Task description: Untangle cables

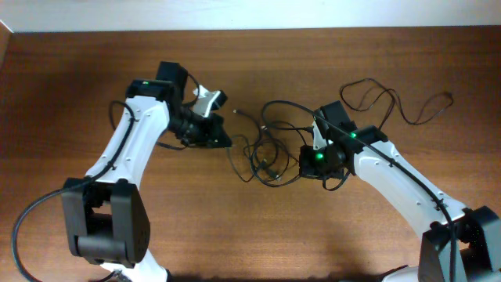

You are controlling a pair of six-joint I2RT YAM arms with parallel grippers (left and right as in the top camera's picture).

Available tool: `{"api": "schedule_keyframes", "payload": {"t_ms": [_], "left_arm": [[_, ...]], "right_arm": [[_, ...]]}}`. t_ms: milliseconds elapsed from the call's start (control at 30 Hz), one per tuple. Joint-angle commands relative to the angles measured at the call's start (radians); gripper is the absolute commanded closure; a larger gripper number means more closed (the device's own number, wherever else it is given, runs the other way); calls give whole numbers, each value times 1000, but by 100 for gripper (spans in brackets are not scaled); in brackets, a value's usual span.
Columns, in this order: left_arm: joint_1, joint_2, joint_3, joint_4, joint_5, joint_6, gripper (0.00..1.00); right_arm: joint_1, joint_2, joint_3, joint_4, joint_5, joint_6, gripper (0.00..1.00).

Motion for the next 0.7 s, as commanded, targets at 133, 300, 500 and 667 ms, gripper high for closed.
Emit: {"api": "schedule_keyframes", "payload": {"t_ms": [133, 300, 500, 667], "left_arm": [[26, -6, -7, -21, 737, 19, 100], [56, -7, -7, -90, 847, -179, 100], [120, -7, -7, -248, 847, -200, 100], [208, -7, -7, -290, 847, -200, 100]], "right_arm": [[-5, 2, -34, 34, 93, -7, 96], [-6, 38, -39, 35, 181, 27, 96], [-16, 207, -39, 66, 278, 27, 96], [-48, 275, -39, 75, 278, 26, 96]]}}
